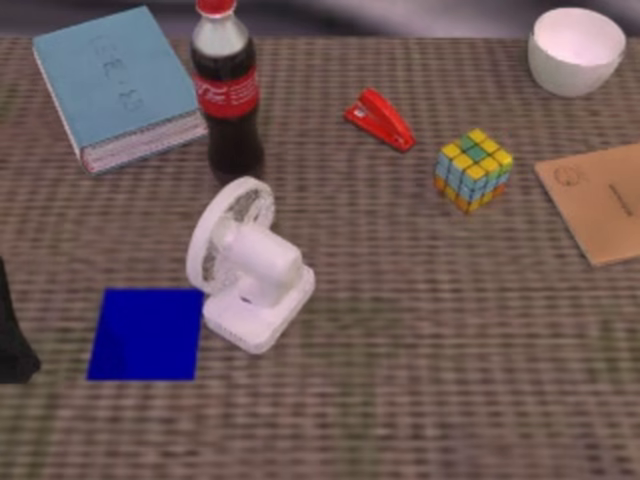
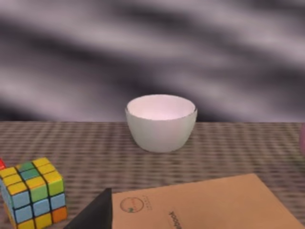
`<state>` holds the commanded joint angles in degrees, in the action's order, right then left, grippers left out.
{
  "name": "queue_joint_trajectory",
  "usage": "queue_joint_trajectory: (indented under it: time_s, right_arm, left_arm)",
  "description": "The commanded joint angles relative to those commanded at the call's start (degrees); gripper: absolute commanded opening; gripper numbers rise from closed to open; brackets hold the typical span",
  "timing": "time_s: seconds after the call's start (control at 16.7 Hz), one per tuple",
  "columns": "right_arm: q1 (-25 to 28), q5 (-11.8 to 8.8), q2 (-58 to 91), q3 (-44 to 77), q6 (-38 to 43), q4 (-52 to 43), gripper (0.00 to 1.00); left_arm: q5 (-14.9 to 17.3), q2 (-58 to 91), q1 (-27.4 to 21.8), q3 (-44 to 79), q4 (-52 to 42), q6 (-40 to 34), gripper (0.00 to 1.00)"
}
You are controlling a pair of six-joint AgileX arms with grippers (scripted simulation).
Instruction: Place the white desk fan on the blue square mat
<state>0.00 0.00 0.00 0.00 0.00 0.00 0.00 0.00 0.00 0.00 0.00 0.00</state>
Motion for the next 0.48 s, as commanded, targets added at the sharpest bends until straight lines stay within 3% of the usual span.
queue_joint_trajectory:
  time_s: [0.24,0.48]
  right_arm:
    - [0.0,0.0,0.0,0.0,0.0,0.0,1.0]
    - [0.0,0.0,0.0,0.0,0.0,0.0,1.0]
  left_arm:
    - [0.0,1.7,-0.6,1.7,-1.7,0.2,1.0]
    - [0.0,12.5,-3.6,12.4,-11.1,1.2,1.0]
